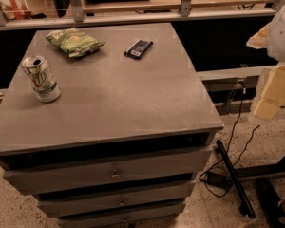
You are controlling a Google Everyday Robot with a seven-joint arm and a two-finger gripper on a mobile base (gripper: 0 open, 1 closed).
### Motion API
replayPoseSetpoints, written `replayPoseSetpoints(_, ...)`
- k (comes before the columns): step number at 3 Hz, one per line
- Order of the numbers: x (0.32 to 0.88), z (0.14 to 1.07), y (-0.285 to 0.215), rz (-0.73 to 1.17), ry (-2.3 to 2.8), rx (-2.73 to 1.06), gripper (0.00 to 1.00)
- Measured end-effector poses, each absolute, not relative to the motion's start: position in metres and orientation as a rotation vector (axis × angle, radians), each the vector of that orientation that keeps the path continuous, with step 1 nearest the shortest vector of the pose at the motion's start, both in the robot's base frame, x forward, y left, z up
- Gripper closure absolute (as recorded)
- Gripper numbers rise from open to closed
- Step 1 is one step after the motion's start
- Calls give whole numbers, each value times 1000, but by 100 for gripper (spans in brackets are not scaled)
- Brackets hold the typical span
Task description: Move rxbar blueberry near 7up can
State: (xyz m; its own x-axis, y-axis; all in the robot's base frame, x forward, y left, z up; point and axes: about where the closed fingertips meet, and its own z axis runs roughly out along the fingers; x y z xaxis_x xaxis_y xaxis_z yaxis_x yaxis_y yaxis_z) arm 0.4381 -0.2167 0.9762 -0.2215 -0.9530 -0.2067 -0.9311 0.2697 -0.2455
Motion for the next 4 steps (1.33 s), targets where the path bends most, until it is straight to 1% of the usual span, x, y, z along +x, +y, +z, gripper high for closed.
replayPoseSetpoints(1,438,976,-217,-99,2232,-1725,0)
replayPoseSetpoints(2,454,978,-211,-58,2182,-1685,0)
replayPoseSetpoints(4,539,973,-196,173,1878,-1416,0)
